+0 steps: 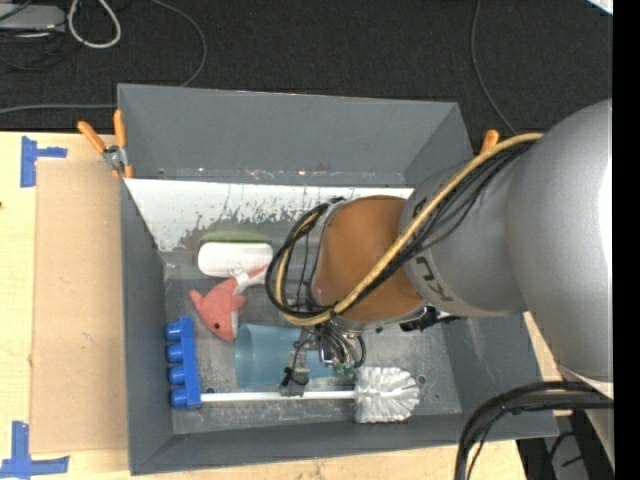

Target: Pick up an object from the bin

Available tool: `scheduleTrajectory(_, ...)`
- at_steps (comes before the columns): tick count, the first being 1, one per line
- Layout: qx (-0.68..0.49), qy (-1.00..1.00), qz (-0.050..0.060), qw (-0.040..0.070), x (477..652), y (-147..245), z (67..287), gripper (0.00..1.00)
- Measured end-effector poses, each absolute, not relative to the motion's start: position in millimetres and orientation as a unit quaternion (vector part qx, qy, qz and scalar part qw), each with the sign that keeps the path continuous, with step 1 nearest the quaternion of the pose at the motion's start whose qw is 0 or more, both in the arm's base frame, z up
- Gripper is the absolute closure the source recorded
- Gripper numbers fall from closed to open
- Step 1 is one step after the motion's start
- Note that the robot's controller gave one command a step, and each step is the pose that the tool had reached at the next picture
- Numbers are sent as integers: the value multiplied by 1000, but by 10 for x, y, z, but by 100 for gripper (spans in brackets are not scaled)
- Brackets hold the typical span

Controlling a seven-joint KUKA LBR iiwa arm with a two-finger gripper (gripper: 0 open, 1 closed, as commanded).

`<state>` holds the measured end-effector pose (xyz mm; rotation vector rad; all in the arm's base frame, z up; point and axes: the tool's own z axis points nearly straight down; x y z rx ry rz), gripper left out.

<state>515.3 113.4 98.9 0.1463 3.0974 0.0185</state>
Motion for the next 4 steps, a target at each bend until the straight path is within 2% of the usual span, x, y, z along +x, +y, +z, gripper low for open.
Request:
scheduleTrajectory(1, 69, 998, 0, -1, 5102, 1251, 710, 0)
scheduleTrajectory(2, 52, 999, 3, 15, 5090, 1740, 729, 100)
scheduleTrajectory(3, 52, 999, 3, 15, 5090, 1740, 729, 100)
scheduleTrajectory(4, 53, 998, 3, 16, 5091, 1732, 878, 100)
